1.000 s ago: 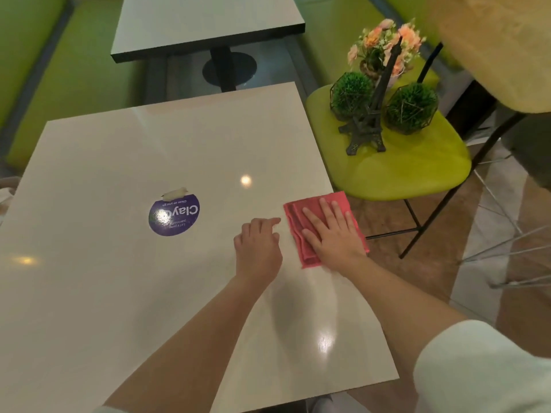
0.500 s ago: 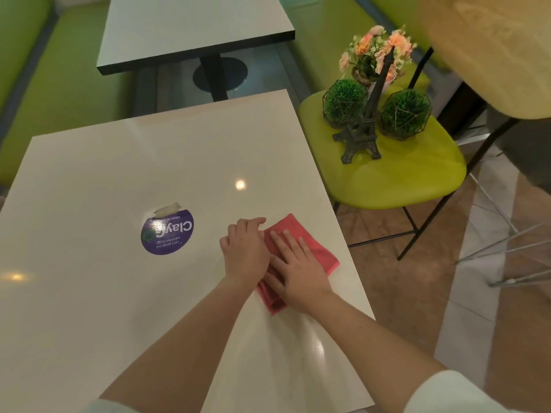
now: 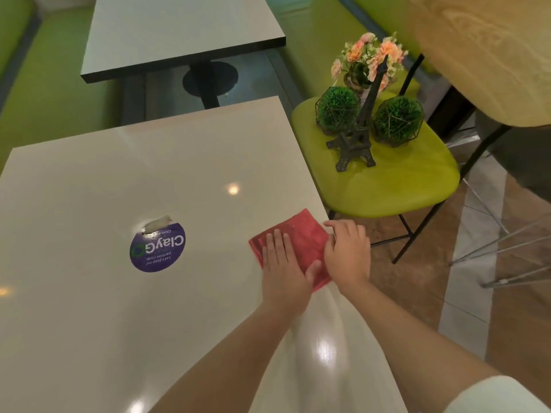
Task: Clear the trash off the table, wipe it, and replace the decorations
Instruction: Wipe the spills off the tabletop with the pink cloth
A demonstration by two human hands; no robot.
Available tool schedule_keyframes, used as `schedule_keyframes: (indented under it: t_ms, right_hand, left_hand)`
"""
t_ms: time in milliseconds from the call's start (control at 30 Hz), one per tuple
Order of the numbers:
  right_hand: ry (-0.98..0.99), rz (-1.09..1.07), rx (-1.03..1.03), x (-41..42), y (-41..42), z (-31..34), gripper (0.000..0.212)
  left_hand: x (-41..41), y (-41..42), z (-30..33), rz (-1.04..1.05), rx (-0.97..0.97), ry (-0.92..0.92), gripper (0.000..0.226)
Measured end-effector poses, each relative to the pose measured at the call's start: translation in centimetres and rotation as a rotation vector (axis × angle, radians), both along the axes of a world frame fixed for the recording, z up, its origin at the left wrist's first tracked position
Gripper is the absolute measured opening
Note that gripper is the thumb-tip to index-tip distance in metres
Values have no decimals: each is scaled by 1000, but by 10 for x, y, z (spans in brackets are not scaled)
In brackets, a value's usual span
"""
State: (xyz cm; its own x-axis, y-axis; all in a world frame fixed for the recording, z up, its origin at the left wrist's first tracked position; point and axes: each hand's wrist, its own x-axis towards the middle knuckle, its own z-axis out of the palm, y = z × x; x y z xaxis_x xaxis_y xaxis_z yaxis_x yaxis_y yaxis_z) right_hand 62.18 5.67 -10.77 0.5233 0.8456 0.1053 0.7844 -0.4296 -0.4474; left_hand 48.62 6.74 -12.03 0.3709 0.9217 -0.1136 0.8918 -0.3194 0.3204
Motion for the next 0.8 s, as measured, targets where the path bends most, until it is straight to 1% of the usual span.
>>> schedule_keyframes:
  t_ms: [67,133,233,333,433,500,567,600,700,800]
  right_hand:
    - [26,-63,-49,4,5,-2,31]
    - [52,-76,-102,7,11,-3,35]
    - [95,-61,-154,11,17,-1,41]
    - [158,-34,-181,19,24,2,43]
    - [300,-9,-174,30,28,6,41]
    - [406,-23,-143,37,28,8,38]
    - [501,-29,-123,42,27,10,37]
    - [523,-20,-121,43,27,9,36]
    - [532,19,-131,41,27,8,36]
    - [508,57,-116,42,26,7,35]
  left_hand:
    - [2,3,-8,-15,2,89,98]
    - [1,16,-12,-42,18,107,105]
    - [4,45,-8,-92,-67,153,117]
    - [16,69,-1,-41,-113,198,127]
    - [28,76,3,37,-148,230,113]
    - [29,66,0,47,-153,220,105]
    - [30,42,-4,98,-131,155,108]
    - [32,27,-5,125,-109,131,107]
    - [38,-3,-8,157,-66,94,93]
    - [35,-3,-6,187,-79,115,99]
